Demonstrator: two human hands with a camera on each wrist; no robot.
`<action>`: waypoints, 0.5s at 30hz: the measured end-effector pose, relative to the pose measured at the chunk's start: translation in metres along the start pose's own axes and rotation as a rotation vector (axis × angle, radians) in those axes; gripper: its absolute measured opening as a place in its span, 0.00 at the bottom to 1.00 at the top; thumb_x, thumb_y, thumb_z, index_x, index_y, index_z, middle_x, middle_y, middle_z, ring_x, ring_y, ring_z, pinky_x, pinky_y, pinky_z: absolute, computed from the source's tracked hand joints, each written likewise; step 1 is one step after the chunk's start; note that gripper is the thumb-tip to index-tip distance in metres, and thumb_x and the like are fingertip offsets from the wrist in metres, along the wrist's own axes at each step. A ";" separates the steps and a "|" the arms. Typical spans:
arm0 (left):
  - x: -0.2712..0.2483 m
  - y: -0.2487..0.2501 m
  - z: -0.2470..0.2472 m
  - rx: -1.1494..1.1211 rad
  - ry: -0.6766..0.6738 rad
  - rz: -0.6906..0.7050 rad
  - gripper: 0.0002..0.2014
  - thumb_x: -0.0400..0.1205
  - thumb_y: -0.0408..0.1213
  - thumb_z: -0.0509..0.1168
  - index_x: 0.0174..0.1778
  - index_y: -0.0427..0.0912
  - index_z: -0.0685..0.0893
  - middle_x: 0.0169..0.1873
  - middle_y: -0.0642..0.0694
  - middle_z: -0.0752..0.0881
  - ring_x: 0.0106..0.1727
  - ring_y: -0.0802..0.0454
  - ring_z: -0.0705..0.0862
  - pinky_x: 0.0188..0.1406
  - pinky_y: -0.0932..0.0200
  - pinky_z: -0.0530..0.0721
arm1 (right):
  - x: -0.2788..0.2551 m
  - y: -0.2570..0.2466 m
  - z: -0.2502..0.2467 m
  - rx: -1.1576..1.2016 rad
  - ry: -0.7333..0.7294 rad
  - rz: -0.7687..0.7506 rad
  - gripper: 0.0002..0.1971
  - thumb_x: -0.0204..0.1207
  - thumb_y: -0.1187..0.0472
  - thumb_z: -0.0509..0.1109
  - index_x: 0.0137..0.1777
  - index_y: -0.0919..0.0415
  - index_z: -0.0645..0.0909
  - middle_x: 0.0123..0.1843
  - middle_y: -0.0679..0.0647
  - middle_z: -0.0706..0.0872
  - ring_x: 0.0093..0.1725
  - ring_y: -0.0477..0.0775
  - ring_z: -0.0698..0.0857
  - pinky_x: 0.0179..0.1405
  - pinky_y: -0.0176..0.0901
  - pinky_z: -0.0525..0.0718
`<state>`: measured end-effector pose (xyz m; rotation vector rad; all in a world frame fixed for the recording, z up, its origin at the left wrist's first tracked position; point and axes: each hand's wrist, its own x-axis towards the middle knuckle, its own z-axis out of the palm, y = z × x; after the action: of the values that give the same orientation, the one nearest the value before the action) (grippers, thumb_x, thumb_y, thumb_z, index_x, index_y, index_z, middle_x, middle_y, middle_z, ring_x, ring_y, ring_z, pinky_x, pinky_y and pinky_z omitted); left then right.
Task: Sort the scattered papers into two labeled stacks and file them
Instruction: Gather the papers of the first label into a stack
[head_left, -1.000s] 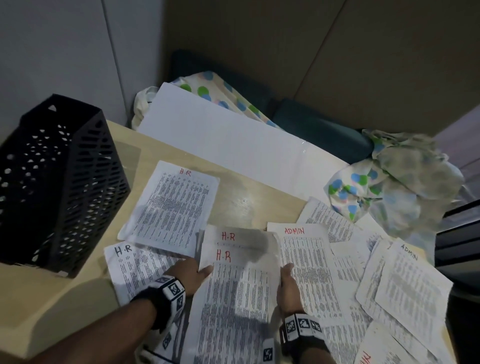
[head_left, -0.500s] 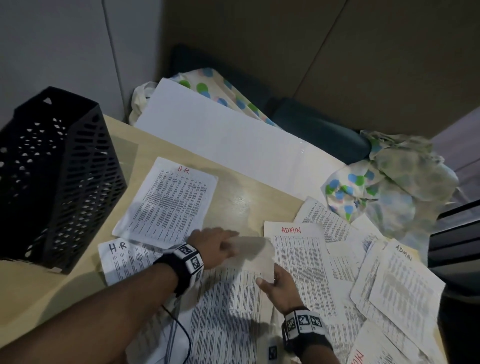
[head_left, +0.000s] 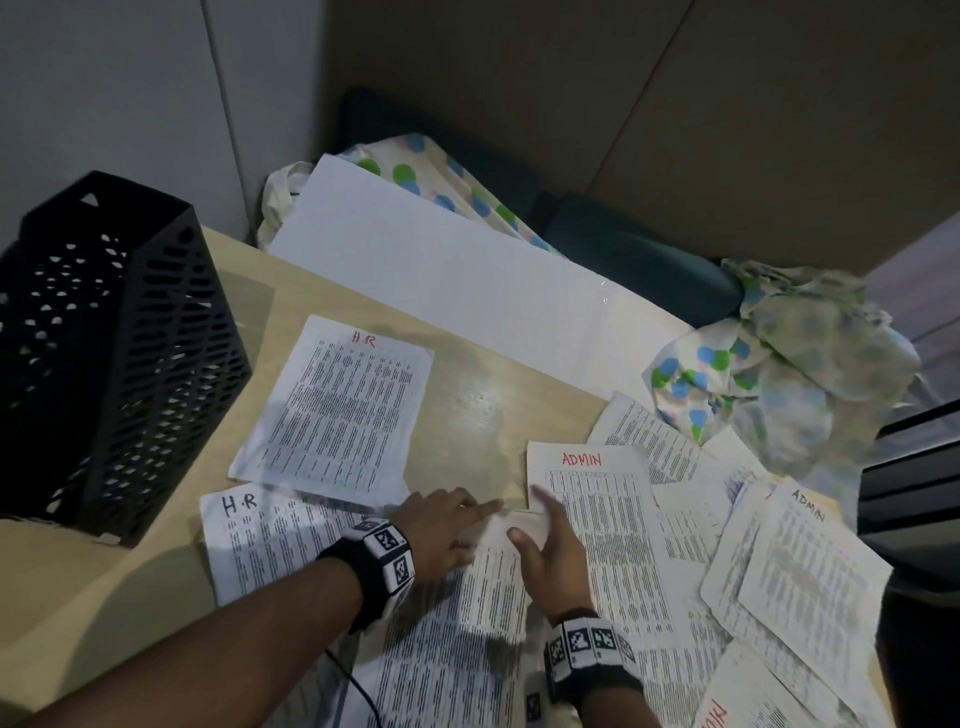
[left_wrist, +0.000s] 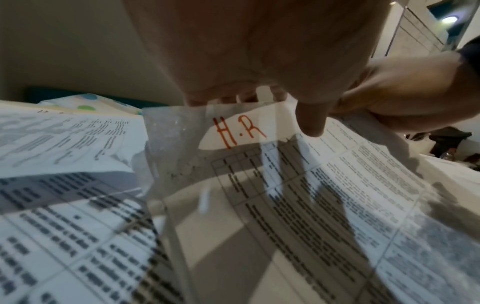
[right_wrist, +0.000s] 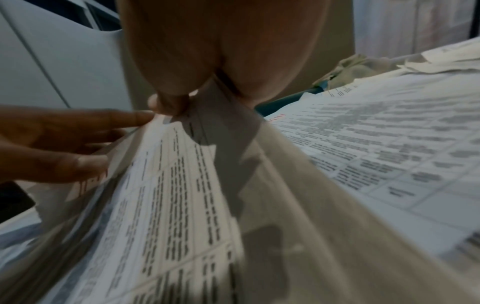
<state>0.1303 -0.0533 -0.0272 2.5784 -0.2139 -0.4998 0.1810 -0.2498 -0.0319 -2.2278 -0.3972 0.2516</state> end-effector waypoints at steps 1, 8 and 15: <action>-0.001 0.001 0.000 -0.007 -0.006 -0.014 0.34 0.82 0.53 0.59 0.81 0.61 0.48 0.74 0.49 0.68 0.69 0.47 0.71 0.69 0.42 0.71 | 0.001 0.001 0.000 -0.044 -0.017 -0.030 0.21 0.75 0.56 0.74 0.60 0.31 0.73 0.58 0.26 0.76 0.56 0.21 0.77 0.53 0.22 0.76; -0.011 -0.005 -0.011 -0.134 0.145 -0.218 0.11 0.80 0.36 0.61 0.57 0.52 0.77 0.53 0.50 0.85 0.55 0.46 0.83 0.58 0.50 0.76 | -0.007 0.006 -0.004 0.312 -0.042 0.199 0.40 0.61 0.52 0.85 0.71 0.44 0.67 0.58 0.45 0.82 0.54 0.42 0.84 0.41 0.24 0.82; -0.017 -0.047 -0.008 -0.481 0.628 -0.407 0.16 0.83 0.41 0.61 0.67 0.53 0.74 0.65 0.49 0.80 0.65 0.49 0.78 0.67 0.46 0.78 | -0.028 0.043 -0.008 0.235 -0.129 0.452 0.33 0.46 0.38 0.83 0.47 0.60 0.86 0.40 0.56 0.93 0.42 0.55 0.92 0.34 0.40 0.86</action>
<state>0.1203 -0.0047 -0.0392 2.1616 0.5837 0.1356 0.1658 -0.2918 -0.0590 -2.0491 0.0748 0.6498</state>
